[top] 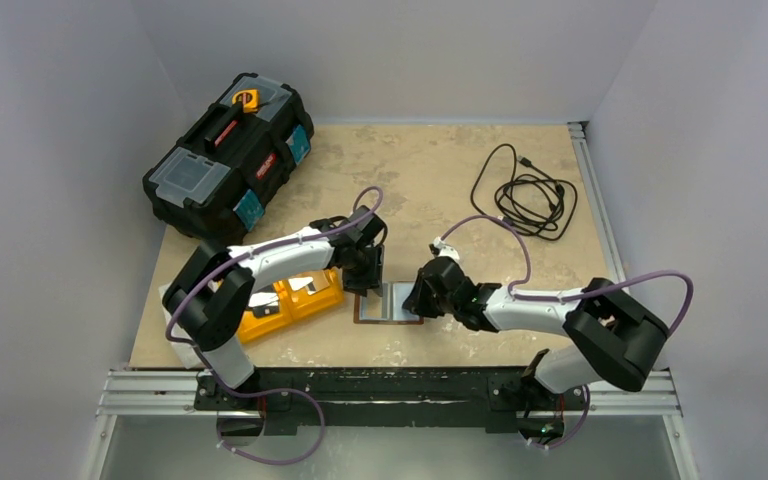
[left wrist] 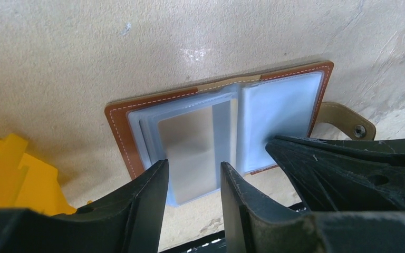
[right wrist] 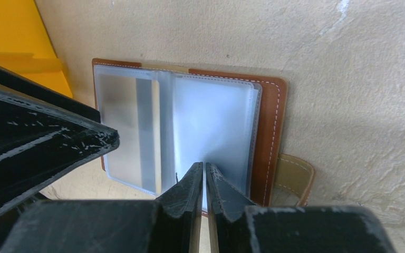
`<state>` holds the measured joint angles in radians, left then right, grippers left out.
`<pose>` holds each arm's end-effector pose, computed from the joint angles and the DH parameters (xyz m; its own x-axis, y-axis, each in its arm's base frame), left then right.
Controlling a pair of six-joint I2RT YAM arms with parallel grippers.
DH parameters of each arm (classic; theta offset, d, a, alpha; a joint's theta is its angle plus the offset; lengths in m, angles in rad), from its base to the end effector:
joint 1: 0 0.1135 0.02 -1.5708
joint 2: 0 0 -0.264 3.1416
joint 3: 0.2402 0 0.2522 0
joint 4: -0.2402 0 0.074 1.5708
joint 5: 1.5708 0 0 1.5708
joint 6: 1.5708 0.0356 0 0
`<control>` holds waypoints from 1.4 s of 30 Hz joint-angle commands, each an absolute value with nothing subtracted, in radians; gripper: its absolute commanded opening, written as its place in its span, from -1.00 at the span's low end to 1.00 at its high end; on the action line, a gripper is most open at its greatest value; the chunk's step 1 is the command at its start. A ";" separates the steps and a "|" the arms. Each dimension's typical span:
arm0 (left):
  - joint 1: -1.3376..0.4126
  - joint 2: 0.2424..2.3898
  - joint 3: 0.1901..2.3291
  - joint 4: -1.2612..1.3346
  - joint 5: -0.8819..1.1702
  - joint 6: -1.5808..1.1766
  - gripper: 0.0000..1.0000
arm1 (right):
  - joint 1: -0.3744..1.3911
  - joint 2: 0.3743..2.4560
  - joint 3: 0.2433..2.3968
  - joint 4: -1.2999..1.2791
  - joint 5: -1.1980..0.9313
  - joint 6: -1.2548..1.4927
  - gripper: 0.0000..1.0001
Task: Take the credit cards out of the card holder
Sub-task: Remove the credit card from the card holder.
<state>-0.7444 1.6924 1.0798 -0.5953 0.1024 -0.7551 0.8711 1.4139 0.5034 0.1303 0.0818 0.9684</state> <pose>0.2371 -0.2234 0.1815 -0.9809 -0.0233 -0.1930 0.0390 0.9490 -0.3129 0.1659 0.1926 0.1406 -0.8541 0.2606 -0.4501 -0.0376 0.8323 0.5531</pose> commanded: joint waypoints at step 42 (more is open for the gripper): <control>-0.727 1.698 1.110 -0.544 0.176 -0.764 -0.17 | 0.894 1.633 0.610 0.066 0.084 0.905 -0.72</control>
